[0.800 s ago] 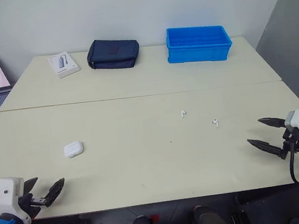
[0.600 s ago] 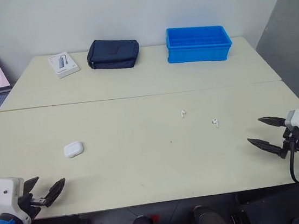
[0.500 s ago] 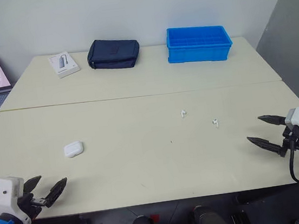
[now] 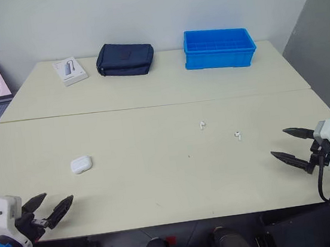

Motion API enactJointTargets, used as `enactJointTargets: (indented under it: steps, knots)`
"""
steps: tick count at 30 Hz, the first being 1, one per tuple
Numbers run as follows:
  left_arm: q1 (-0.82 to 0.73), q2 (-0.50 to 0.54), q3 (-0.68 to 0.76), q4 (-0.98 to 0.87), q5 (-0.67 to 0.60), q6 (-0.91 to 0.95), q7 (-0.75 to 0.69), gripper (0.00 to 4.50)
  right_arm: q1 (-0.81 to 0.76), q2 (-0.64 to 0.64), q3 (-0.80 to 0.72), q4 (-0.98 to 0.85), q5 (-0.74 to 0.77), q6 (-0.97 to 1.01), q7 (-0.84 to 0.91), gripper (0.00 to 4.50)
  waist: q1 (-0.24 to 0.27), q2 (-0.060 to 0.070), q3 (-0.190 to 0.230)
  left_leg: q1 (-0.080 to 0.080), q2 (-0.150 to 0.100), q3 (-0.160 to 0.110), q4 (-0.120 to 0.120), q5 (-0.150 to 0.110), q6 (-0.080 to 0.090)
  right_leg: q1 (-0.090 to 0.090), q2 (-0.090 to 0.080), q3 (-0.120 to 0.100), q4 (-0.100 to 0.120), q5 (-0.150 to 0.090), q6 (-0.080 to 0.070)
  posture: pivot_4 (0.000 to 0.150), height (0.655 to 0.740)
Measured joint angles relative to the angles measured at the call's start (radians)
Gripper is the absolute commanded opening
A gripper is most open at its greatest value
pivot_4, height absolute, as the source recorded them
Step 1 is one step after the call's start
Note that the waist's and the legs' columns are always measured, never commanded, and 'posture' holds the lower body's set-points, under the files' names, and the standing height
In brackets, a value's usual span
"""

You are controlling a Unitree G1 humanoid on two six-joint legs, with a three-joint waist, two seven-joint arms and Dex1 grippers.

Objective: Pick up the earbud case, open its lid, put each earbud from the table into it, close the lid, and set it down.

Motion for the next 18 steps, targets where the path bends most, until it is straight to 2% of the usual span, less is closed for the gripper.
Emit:
enactJointTargets:
  steps: [6,9,13,18]
  knots:
    - [-0.003,0.000,0.015,0.016,0.000,-0.048,-0.019,4.50,0.006,0.006,0.003,-0.013,0.000,0.000,0.011,4.33,0.000,0.000,0.000,0.000,0.000,0.000,0.000,0.000,0.000,0.000,0.000,0.000,0.000,0.000,0.000,0.150,0.7400]
    - [-0.003,-0.016,0.034,0.016,-0.001,-0.050,0.017,4.50,0.005,0.008,0.011,-0.020,0.000,0.000,0.017,4.33,0.000,0.000,0.000,0.000,0.000,0.000,0.000,0.000,0.000,0.000,0.000,0.000,0.000,0.000,0.000,0.150,0.7400]
    - [0.003,-0.104,0.042,-0.015,-0.006,-0.034,0.116,4.50,-0.033,0.010,0.052,-0.071,0.006,0.024,0.021,4.33,0.000,0.000,0.000,0.000,0.000,0.000,0.000,0.000,0.000,0.000,0.000,0.001,0.001,0.000,0.000,0.150,0.7400]
    - [0.003,-0.207,0.006,-0.143,-0.012,0.017,0.259,4.50,-0.188,0.009,0.130,-0.192,0.061,0.136,0.019,4.33,-0.001,-0.001,0.000,0.000,0.000,-0.001,0.001,0.000,0.000,0.001,0.000,0.000,0.002,0.000,0.000,0.150,0.7400]
